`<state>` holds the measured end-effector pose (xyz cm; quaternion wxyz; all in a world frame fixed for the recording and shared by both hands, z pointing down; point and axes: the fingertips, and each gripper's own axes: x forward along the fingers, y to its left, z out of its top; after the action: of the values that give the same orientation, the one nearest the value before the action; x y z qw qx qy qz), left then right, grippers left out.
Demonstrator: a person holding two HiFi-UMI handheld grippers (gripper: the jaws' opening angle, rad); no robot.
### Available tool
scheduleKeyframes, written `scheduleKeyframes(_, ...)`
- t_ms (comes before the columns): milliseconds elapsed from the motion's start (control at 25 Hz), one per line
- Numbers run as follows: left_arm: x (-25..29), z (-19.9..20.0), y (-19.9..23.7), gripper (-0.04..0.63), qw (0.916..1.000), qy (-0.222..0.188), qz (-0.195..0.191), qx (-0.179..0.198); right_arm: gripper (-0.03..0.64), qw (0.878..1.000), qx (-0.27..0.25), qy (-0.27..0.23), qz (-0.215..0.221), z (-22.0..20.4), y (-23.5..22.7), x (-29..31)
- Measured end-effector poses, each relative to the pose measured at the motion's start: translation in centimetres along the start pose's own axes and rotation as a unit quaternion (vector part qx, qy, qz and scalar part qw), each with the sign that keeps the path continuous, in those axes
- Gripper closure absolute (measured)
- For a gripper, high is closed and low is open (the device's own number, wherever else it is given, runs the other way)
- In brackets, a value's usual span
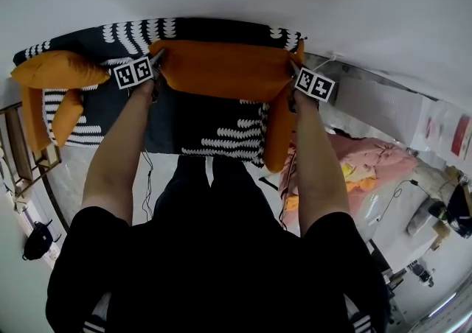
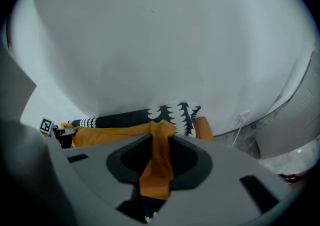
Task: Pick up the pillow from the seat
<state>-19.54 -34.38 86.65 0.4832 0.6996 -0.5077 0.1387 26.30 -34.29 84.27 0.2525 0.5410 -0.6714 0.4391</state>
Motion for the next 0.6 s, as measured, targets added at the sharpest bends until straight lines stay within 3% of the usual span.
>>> scheduleKeyframes(400,-3.5,-0.3,-1.3,0.465,0.9999,0.008,-0.007,0.012,0.534,1.000,0.008,0.013,0.011,-1.8,0.8,-2.7)
scheduleKeyframes(600,-5.3,0.3,-2.2,0.469,0.9998,-0.001,-0.009,0.020,0.540,1.000,0.010,-0.003,0.016,-1.6,1.6,-4.5)
